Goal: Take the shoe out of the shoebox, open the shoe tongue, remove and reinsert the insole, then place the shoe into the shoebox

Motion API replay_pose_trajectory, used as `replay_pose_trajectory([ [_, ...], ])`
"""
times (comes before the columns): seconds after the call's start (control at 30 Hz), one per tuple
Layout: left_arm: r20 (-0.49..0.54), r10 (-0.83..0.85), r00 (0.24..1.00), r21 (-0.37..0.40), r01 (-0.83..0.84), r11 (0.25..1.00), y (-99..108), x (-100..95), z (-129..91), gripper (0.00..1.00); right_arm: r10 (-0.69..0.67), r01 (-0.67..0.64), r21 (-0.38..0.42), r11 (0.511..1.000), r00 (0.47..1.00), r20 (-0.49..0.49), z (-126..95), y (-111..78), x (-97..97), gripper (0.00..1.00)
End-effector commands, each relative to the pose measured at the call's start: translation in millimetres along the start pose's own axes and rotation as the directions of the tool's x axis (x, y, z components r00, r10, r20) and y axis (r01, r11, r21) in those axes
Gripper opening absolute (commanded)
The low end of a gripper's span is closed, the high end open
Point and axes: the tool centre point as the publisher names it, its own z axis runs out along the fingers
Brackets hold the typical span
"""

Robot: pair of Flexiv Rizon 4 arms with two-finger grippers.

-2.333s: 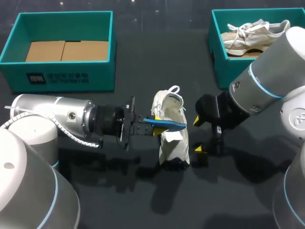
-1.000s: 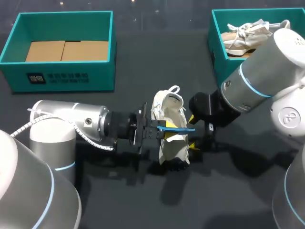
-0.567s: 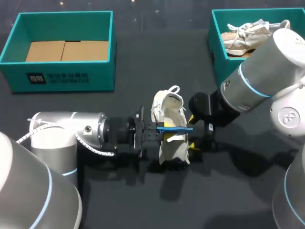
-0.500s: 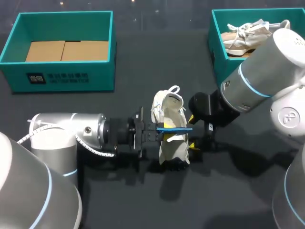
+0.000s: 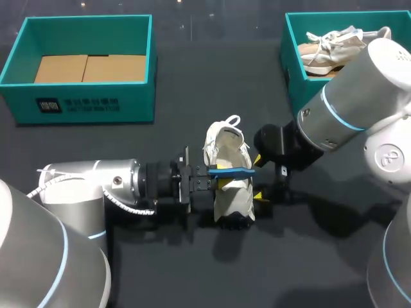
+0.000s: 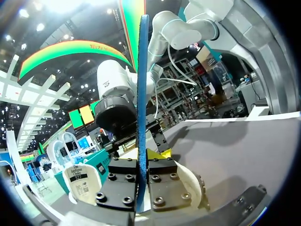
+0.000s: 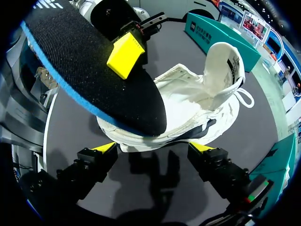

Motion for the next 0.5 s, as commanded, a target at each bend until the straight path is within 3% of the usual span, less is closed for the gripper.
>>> replay_pose_trajectory([
  [0.03,-0.006,-0.001,1.000,0.010,0.001,1.000,12.0,-0.3,-0.4,0.00,0.000,0.000,0.001,1.000,1.000,0.003,1.2,-0.1,1.0,1.00],
  [0.5,-0.039,-0.025,0.999,-0.055,0.023,0.998,40.5,-6.0,-5.1,0.00,0.000,0.000,0.001,1.000,1.000,0.003,1.2,-0.1,1.0,1.00],
])
